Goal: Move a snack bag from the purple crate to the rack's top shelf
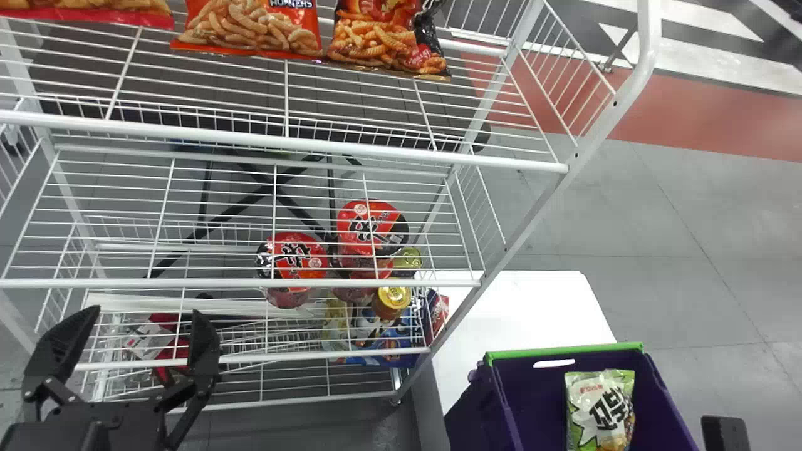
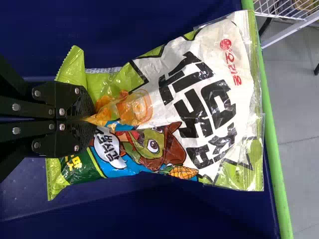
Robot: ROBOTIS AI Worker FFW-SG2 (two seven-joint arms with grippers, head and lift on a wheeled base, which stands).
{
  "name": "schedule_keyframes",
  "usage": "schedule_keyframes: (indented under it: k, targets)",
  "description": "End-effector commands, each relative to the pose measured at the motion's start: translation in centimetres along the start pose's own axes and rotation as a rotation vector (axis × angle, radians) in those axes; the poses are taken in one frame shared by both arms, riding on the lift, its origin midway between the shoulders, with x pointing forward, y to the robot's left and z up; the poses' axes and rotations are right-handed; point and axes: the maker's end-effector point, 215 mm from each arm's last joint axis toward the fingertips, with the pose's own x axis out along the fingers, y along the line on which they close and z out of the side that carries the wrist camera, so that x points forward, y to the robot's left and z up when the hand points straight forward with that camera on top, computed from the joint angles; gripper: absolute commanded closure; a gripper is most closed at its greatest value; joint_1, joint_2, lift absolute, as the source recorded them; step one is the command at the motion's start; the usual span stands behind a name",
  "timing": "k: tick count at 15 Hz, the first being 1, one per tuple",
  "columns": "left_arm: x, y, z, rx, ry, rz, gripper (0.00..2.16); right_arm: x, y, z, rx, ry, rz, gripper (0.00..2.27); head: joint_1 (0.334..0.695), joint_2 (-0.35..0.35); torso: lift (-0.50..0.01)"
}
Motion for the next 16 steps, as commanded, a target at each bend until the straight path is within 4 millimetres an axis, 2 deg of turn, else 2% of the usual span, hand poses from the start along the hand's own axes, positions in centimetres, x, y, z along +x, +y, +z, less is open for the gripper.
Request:
schedule_keyframes:
  k: [1, 16]
  targets:
    - [0.0, 0.0, 0.0, 0.0, 0.001, -0.001, 0.15, 0.0, 0.0, 0.1, 0.0, 0.0, -0.001, 1.66, 0.695, -0.35, -0.231]
    - [0.0, 0.0, 0.5, -0.002, -0.009, 0.0, 0.14, -1.1, 0.0, 1.3, 0.01, -0.021, 0.014, 1.66, 0.695, -0.35, -0.171]
